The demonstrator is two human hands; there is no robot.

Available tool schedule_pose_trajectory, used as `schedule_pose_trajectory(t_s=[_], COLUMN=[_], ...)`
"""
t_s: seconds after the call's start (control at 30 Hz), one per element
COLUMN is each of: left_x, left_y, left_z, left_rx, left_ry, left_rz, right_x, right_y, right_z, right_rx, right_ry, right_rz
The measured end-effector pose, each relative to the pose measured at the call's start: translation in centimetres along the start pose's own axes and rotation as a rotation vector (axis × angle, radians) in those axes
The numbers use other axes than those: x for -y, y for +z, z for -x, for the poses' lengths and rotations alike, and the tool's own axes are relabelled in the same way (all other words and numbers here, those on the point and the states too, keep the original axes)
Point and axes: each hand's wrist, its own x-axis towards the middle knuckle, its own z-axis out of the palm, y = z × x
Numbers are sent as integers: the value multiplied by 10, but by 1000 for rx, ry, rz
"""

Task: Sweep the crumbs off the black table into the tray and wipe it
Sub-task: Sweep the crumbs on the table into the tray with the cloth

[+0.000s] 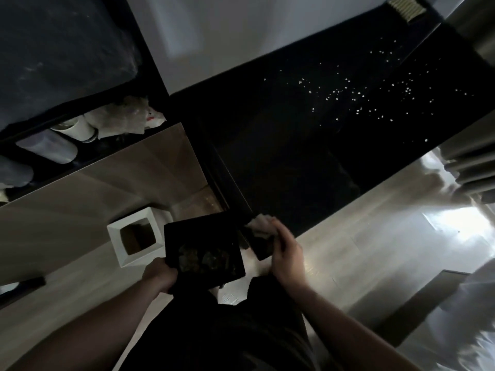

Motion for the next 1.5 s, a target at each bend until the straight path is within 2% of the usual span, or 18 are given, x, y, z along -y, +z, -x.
schedule_pose_trajectory(t_s=[0.1, 0.17, 0.23, 0.37, 0.43, 0.6, 0.87, 1.03, 1.17, 1.3, 1.5], left_x=[8, 12, 14, 30, 40, 34, 21, 19, -16, -45, -96], left_y=[10, 23, 39, 84, 110, 166, 218, 247, 256, 257, 248], left_z=[24, 42, 60, 80, 88, 143, 176, 169, 194, 195, 191], left_rx=[-24, -52, -81, -94, -77, -136, 25, 33, -27, 32, 88], left_ry=[-36, -63, -69, -97, -115, -139, -230, -217, -81, 19, 140], left_rz=[46, 78, 93, 119, 135, 201, 429, 334, 213, 45, -72], right_x=[-20, -35, -44, -39, -45, -82, -124, -133, -129, -119, -100], right_y=[-31, -33, -27, -31, -43, -104, -202, -215, -216, -222, -241], right_z=[-23, -30, -24, 13, 32, 68, 82, 83, 75, 57, 23], right_rx=[-81, -55, 39, 376, 441, 331, 178, 168, 151, 113, 62], right_ry=[-39, -51, -82, -177, -181, -60, 63, 91, 100, 120, 98], right_rz=[60, 181, 247, 208, 143, 94, 105, 75, 64, 53, 107])
